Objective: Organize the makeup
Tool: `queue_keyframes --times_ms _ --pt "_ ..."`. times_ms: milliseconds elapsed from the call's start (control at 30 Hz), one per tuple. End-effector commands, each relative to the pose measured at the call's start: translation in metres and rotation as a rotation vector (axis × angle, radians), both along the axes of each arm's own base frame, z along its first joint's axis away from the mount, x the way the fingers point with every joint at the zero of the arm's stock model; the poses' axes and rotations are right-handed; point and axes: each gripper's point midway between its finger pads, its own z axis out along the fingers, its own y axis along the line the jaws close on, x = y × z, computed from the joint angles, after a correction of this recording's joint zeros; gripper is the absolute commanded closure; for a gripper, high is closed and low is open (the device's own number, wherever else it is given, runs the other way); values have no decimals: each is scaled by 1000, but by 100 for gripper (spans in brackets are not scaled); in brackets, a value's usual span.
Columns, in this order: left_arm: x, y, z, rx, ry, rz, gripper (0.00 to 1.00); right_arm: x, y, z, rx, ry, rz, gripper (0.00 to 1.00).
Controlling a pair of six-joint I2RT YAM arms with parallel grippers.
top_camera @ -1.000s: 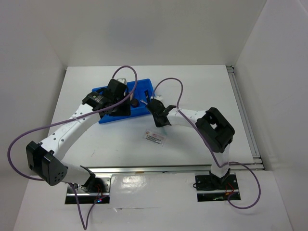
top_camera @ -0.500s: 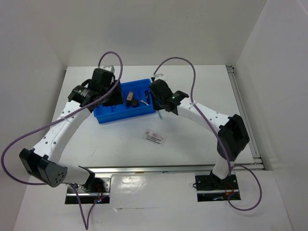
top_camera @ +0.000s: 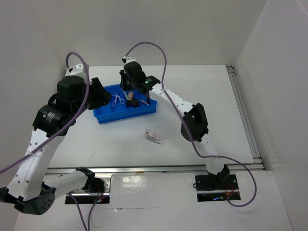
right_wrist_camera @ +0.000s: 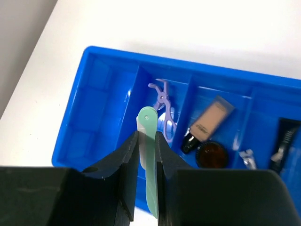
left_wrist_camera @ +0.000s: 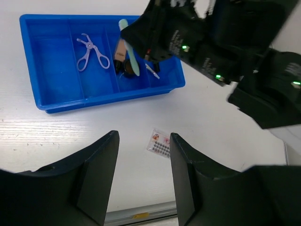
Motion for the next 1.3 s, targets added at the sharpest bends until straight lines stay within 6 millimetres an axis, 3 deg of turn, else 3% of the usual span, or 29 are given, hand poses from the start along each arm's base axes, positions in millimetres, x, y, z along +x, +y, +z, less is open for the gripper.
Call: queue_keyframes --times_ms 0,200,300,433,467,500,533,567,600,700,733,767,800,833,900,933,967,1000,1033,1067,1100,1133,1200,1233,1267 --pt "1 4 6 -11 -12 29 40 3 33 25 143 -39 70 89" --pt "-4 2 -10 -20 32 22 40 21 50 -6 174 -39 50 88" --pt "-6 3 -11 -20 33 22 39 22 61 -13 210 -27 77 88" --pt "-10 4 -12 -18 36 22 39 23 69 -44 217 20 81 88" --pt "-10 4 -15 -15 44 22 39 24 70 -42 231 21 77 86" --pt "-11 7 -17 -6 52 32 37 24 70 -50 223 30 76 83" --pt "-11 6 -17 -14 54 36 36 25 71 -45 236 28 73 67" --pt "-11 6 -13 -17 45 36 36 23 73 -45 239 31 83 67" --pt "-10 8 -13 -12 43 47 34 23 73 -45 239 31 83 48" --pt "-12 9 -7 -19 26 47 32 16 76 -18 259 1 108 33" --pt "-13 10 -9 -8 33 42 32 15 72 3 267 -38 110 29" --pt "-13 12 -9 -3 30 52 30 16 68 14 261 -54 97 29" --pt "-12 14 -9 10 27 55 27 15 62 11 231 -62 88 29" --pt "-11 13 -14 19 46 55 27 12 51 32 221 -83 66 29" --pt "-11 19 -12 42 38 73 27 6 34 42 178 -99 46 31" --pt "-9 19 -11 52 36 67 27 1 17 11 99 -61 7 31" --pt "-10 20 -8 60 33 62 27 -11 -1 47 115 -106 -9 31" --pt "-10 22 -8 76 29 67 27 -19 -14 46 94 -108 -22 31" --pt "-7 23 -11 85 36 76 27 -38 -40 43 65 -103 -38 31" --pt "-7 24 -11 95 34 70 27 -44 -57 41 55 -95 -51 31" --pt "-6 23 -9 91 26 70 27 -53 -72 37 23 -105 -37 25" --pt "-2 25 -13 106 37 74 27 -74 -96 28 -35 -114 -13 19" --pt "0 24 -12 107 39 74 27 -100 -110 14 -68 -97 58 14" --pt "3 20 -13 102 42 63 27 -122 -120 -17 -151 -60 154 7" --pt "3 21 -13 110 41 58 27 -135 -126 -19 -169 -56 199 5"
